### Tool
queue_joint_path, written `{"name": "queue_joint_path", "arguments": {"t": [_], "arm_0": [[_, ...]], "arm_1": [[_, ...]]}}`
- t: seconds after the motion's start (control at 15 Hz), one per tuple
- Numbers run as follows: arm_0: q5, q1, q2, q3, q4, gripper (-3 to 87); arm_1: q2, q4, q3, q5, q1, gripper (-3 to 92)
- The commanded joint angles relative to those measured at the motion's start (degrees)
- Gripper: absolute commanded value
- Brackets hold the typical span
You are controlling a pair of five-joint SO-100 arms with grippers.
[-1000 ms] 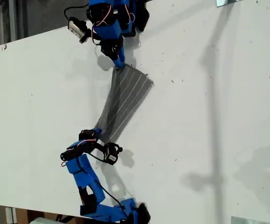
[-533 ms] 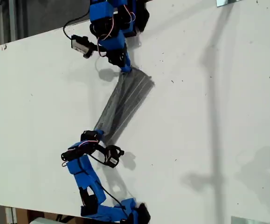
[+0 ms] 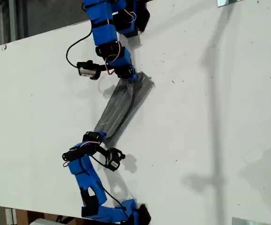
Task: Grasp corners of a square towel and fold twice.
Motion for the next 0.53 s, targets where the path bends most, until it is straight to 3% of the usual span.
{"name": "queue_joint_path", "arguments": {"t": [0.0, 0.27, 0.33, 0.47], "arm_0": [[0.6, 0.4, 2.2, -1.8, 3.7, -0.3], [1.0, 0.5, 1.5, -1.6, 6.9, -0.2], [0.9, 1.0, 2.1, -1.6, 7.1, 2.8], [0.6, 1.7, 3.4, -1.6, 7.6, 18.2]], "arm_1": [[-1.7, 0.7, -4.7, -0.8, -1.3, -0.2], [-2.5, 1.0, -5.2, -0.5, -2.4, 1.2], [-2.5, 1.1, -5.7, -0.7, -2.9, 10.6], [-2.8, 1.5, -7.2, -0.8, -3.8, 17.7]]}}
